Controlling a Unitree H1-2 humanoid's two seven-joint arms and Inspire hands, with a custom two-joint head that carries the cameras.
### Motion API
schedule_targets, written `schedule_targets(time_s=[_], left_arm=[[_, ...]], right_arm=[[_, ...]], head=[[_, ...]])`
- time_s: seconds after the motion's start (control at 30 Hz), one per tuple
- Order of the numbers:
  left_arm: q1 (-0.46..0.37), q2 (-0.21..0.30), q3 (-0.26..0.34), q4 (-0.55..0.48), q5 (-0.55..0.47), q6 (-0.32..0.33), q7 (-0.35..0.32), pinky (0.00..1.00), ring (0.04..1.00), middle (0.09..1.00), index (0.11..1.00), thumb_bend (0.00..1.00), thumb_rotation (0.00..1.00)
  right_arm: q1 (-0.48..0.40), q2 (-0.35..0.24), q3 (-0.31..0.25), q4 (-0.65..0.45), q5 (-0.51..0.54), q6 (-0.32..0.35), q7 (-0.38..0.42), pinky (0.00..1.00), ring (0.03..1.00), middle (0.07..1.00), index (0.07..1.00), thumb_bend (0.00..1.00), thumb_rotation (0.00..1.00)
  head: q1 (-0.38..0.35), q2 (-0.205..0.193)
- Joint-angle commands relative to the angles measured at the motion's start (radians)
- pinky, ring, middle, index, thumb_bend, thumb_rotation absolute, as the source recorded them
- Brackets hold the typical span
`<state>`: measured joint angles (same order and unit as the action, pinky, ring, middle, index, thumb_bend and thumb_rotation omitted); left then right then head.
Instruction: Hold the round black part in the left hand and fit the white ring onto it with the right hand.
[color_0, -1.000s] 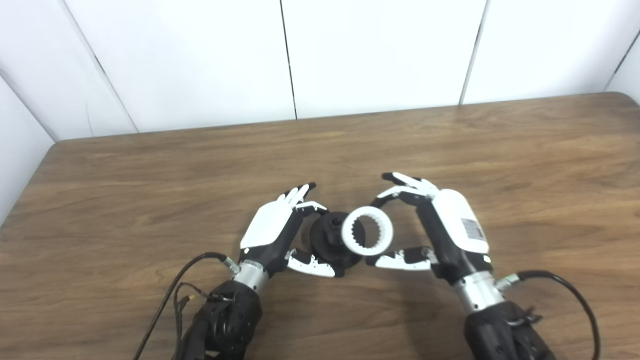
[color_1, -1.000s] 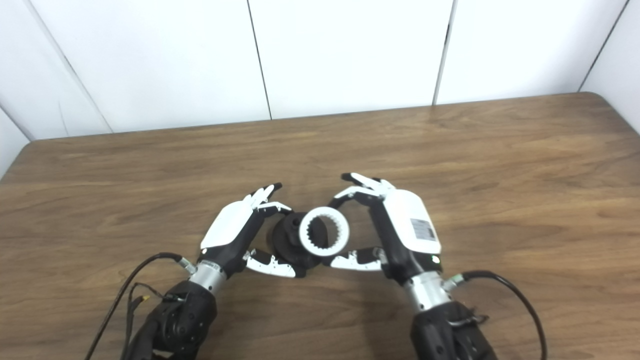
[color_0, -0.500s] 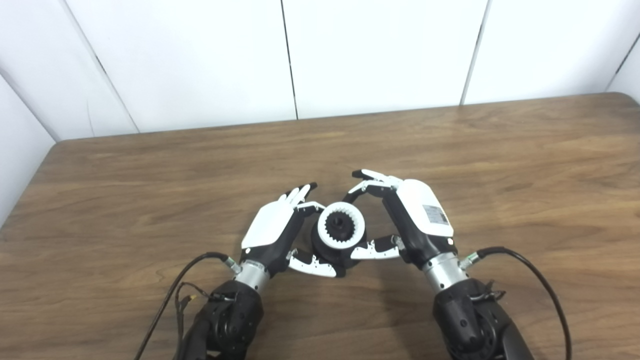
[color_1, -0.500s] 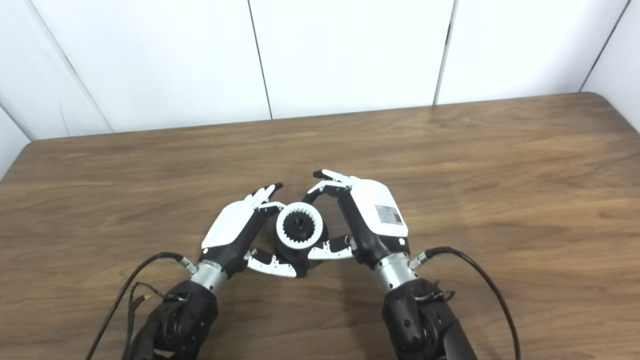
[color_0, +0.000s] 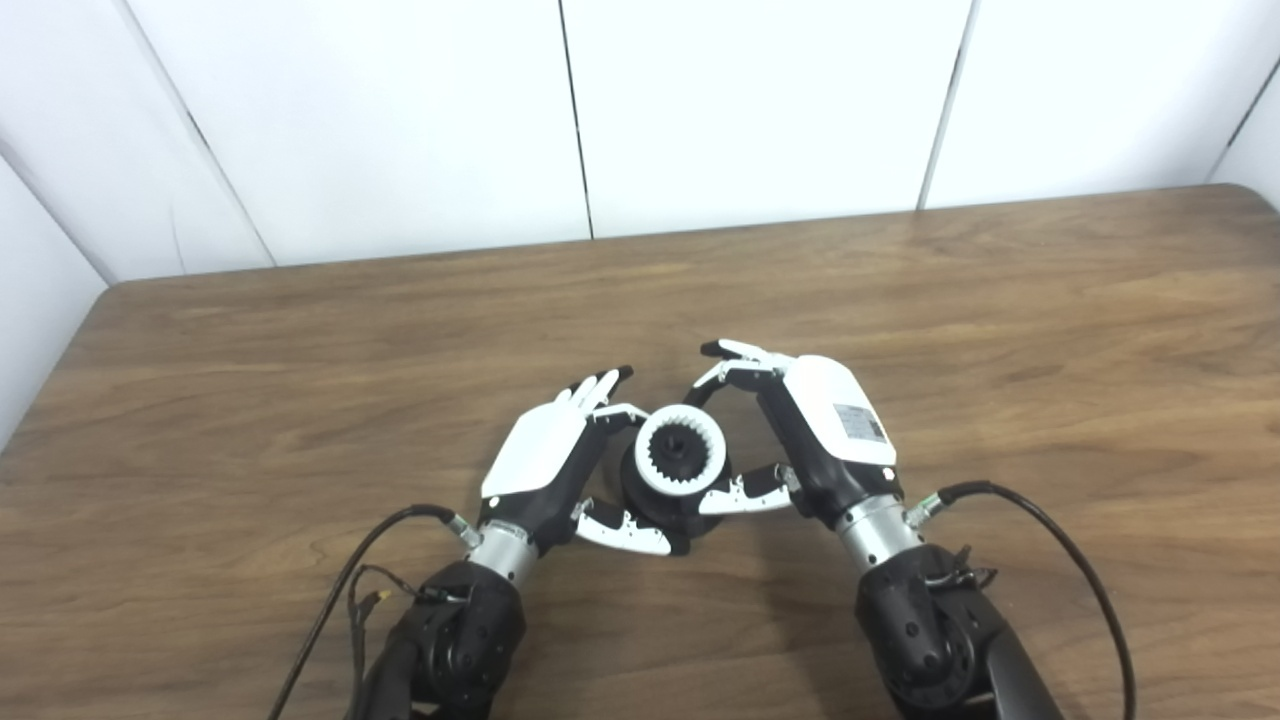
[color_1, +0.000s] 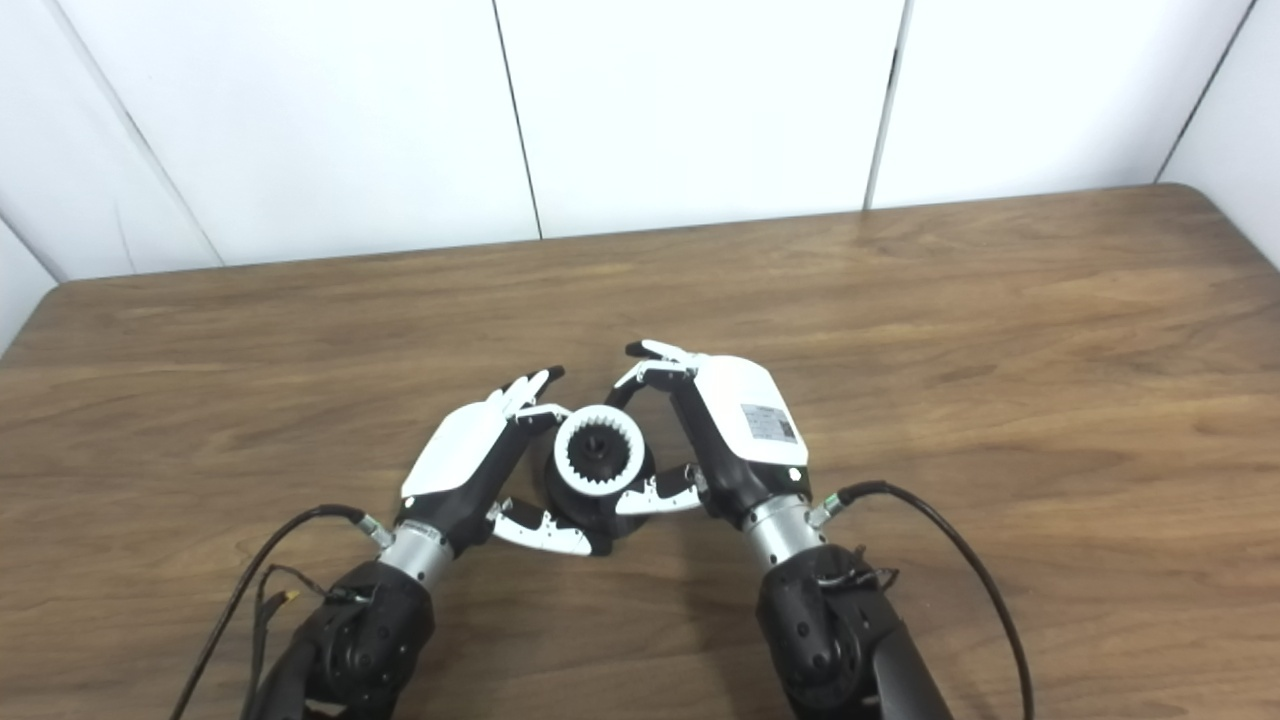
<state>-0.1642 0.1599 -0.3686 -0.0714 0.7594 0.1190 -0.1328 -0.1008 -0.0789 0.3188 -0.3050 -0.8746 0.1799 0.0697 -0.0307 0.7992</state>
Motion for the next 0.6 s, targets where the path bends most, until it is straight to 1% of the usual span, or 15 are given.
schedule_targets(time_s=[0.0,0.3,0.43,0.47,0.5,0.53,0.57], left_arm=[[-0.019,0.005,0.0,-0.034,0.014,-0.004,0.005,1.0,1.0,1.0,0.613,0.89,0.3],[-0.021,0.006,0.0,-0.044,0.015,0.007,-0.003,1.0,1.0,1.0,0.613,0.88,0.3],[-0.023,0.007,-0.002,-0.048,0.019,0.016,-0.007,1.0,1.0,1.0,0.614,0.88,0.3],[-0.022,0.006,-0.002,-0.049,0.02,0.016,-0.008,1.0,1.0,1.0,0.614,0.88,0.3],[-0.022,0.006,-0.003,-0.048,0.02,0.014,-0.006,1.0,1.0,1.0,0.614,0.88,0.3],[-0.021,0.006,-0.003,-0.048,0.02,0.012,-0.005,1.0,1.0,1.0,0.613,0.88,0.3],[-0.021,0.005,-0.003,-0.047,0.018,0.01,-0.003,1.0,1.0,1.0,0.611,0.88,0.3]], right_arm=[[-0.036,-0.005,-0.01,-0.003,-0.005,-0.027,-0.024,0.85,0.82,0.842,0.494,0.52,0.15],[-0.026,-0.014,-0.01,0.029,0.004,-0.038,-0.03,0.85,0.815,0.84,0.493,0.52,0.15],[-0.025,-0.022,-0.003,0.016,-0.009,-0.008,0.019,0.85,0.839,0.868,0.497,0.52,0.15],[-0.025,-0.024,-0.002,0.011,-0.012,0.0,0.033,0.84,0.851,0.883,0.582,0.63,0.2],[-0.025,-0.025,0.0,0.007,-0.014,0.008,0.045,0.84,0.854,0.887,0.613,0.67,0.22],[-0.025,-0.026,0.0,0.004,-0.015,0.013,0.052,0.84,0.864,0.899,0.714,0.79,0.29],[-0.026,-0.027,0.002,-0.002,-0.019,0.023,0.066,0.84,0.871,0.907,0.754,0.82,0.33]], head=[[-0.001,0.0],[0.007,0.01],[0.006,0.011],[0.006,0.012],[0.006,0.013],[0.006,0.013],[0.006,0.014]])
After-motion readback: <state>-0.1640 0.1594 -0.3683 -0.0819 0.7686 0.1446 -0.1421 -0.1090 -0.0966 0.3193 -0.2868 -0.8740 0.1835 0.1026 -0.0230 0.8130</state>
